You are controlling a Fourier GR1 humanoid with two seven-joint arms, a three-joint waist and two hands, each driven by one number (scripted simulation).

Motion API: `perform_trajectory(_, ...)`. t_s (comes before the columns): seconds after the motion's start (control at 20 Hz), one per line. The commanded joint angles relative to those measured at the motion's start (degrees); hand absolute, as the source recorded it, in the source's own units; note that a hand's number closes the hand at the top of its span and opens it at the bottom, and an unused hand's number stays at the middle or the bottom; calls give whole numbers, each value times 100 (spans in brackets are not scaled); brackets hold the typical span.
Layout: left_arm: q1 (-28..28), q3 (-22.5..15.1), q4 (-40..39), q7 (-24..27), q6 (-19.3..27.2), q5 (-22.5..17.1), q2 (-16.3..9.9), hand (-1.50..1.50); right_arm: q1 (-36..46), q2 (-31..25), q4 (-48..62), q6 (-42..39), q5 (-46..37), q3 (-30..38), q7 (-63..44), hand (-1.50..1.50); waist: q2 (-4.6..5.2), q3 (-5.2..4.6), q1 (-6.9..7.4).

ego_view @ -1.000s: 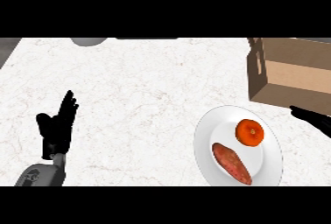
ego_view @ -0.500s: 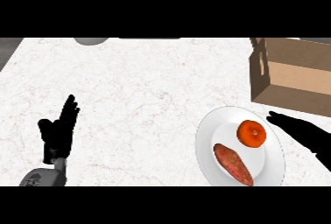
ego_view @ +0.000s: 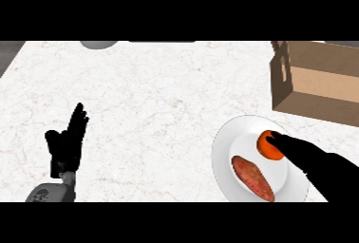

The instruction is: Pick the sweet potato from the plate and place it in the cardboard box

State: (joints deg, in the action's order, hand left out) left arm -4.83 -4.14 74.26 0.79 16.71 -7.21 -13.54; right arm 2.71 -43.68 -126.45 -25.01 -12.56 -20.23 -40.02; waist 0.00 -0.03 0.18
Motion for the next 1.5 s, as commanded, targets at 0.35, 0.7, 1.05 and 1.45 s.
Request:
perform_trajectory(0.35, 169, 198, 212, -137, -231, 185, 23, 0, 97, 1190, 324, -515, -1185, -541, -601, -150, -4, 4, -9)
perform_trajectory(0.7, 48, 291, 260, -331, -258, 324, 154, 0, 334, 1794, 246, -1044, -1218, -449, -1236, -150, -4, 2, -18)
perform_trajectory(1.05, -79, 589, -212, 41, -417, 283, 154, 0, 95, 1952, 893, -789, -1870, -534, -645, -150, 2, 3, -27)
perform_trajectory(1.45, 184, 440, 446, -326, -395, 535, 253, 0, 193, 2206, 1088, -1224, -2360, -489, -627, -150, -6, 3, -13)
